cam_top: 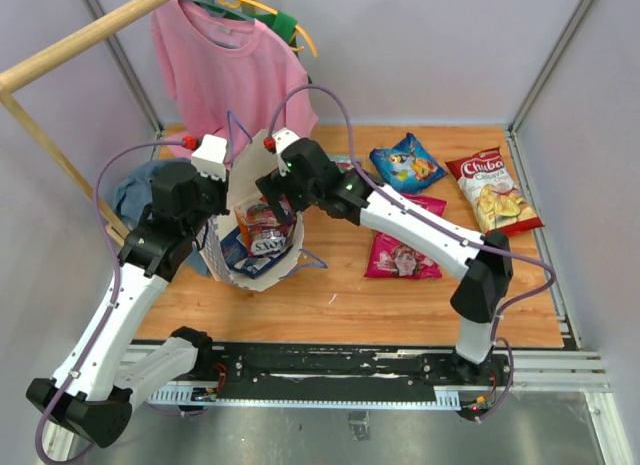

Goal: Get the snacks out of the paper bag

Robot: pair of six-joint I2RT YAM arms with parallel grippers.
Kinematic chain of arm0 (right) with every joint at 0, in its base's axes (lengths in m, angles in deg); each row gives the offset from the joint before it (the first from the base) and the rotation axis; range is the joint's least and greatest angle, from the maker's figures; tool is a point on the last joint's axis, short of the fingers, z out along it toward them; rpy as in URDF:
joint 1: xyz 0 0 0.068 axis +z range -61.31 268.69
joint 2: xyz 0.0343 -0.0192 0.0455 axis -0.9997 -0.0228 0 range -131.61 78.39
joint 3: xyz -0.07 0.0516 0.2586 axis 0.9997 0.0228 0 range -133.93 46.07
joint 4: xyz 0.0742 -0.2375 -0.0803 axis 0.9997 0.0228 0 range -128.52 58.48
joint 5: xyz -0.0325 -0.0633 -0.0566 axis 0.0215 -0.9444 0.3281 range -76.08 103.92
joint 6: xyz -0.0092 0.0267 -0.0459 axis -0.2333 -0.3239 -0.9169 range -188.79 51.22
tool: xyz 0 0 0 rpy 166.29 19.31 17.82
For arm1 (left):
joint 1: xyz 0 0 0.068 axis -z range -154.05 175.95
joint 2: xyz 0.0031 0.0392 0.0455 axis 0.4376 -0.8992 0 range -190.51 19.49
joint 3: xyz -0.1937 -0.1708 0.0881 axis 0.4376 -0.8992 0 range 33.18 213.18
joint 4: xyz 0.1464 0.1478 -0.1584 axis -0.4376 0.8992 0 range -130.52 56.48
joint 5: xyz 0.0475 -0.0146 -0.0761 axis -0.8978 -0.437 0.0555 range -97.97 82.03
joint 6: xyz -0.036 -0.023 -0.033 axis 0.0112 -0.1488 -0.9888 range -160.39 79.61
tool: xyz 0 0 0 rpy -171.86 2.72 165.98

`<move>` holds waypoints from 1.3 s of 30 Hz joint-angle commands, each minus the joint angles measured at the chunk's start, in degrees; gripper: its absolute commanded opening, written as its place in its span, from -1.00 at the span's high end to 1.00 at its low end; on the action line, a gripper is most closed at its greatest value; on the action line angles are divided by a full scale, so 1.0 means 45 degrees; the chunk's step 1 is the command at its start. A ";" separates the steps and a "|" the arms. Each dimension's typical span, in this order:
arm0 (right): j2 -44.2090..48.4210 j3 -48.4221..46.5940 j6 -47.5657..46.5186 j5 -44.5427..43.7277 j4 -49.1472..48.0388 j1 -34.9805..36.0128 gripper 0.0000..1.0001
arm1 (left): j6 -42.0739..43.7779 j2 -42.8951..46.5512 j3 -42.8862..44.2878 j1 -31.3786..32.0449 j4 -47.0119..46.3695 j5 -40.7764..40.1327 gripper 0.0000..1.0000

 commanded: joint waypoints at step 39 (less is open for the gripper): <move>0.1736 0.6425 0.2471 -0.2891 -0.2820 0.0301 0.99 | -0.0437 -0.0091 -0.0662 0.1731 0.1815 0.0411 -0.30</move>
